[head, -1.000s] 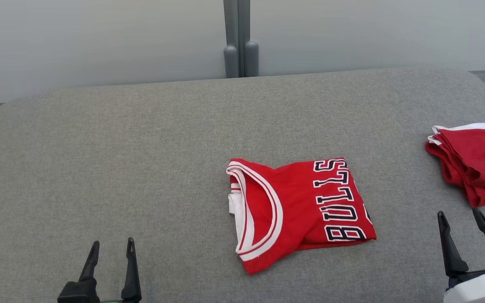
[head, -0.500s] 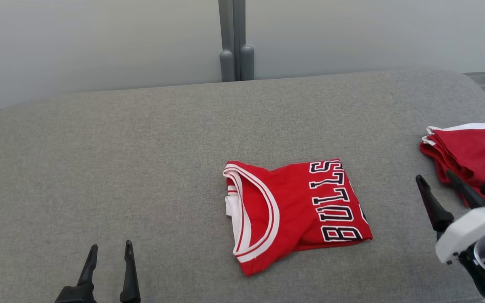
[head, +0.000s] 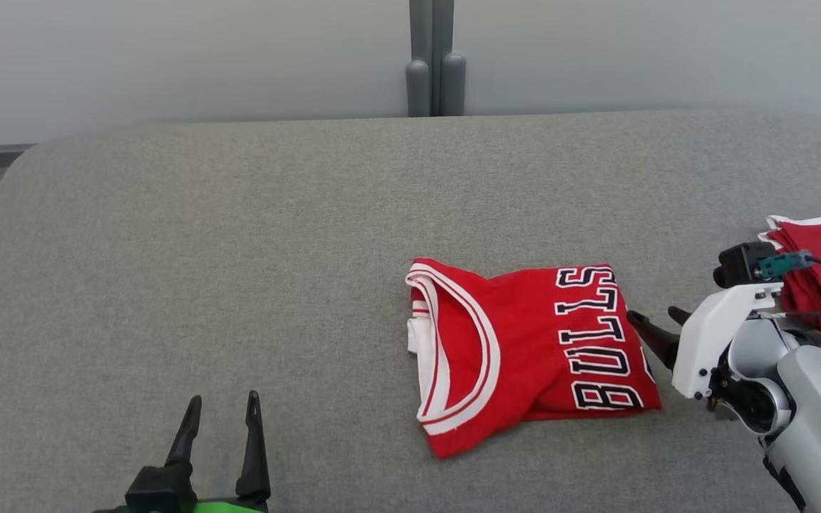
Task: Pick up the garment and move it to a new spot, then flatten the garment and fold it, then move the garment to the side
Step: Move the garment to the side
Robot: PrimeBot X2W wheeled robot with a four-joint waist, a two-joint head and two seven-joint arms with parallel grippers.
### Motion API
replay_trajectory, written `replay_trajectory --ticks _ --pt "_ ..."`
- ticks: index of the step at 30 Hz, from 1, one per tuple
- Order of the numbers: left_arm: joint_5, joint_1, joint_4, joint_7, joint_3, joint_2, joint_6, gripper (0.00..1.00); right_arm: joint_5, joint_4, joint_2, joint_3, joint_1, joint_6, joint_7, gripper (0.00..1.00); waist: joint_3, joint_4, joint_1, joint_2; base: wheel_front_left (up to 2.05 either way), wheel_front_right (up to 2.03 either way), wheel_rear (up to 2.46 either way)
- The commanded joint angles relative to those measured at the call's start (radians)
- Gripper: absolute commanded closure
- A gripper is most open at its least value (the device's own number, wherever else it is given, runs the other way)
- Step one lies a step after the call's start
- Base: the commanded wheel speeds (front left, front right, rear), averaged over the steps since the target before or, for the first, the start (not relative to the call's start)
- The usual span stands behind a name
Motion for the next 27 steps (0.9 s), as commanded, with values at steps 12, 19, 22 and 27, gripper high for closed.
replay_trajectory --ticks 12,19,22,27 --pt "-0.007 -0.041 -0.001 -0.003 -0.019 0.002 0.017 0.0 0.002 0.233 0.066 0.053 -0.096 0.0 -0.066 0.0 0.053 0.055 0.0 0.0 0.0 0.0 0.0" --pt "-0.006 -0.053 -0.002 -0.003 -0.016 0.002 0.019 0.0 0.023 0.289 0.055 0.09 -0.12 0.0 -0.101 0.0 0.063 0.046 0.0 0.0 0.0 0.0 0.0" --pt "-0.01 -0.06 -0.001 -0.003 -0.018 0.002 0.02 0.0 0.042 0.304 0.067 0.113 -0.118 0.0 -0.106 0.0 0.068 0.046 0.0 0.0 0.0 0.0 0.0" --pt "-0.006 -0.076 -0.003 -0.003 -0.022 0.002 0.018 0.0 0.088 0.331 0.086 0.13 -0.121 0.0 -0.119 0.0 0.08 0.047 0.0 0.0 0.0 0.0 0.0"
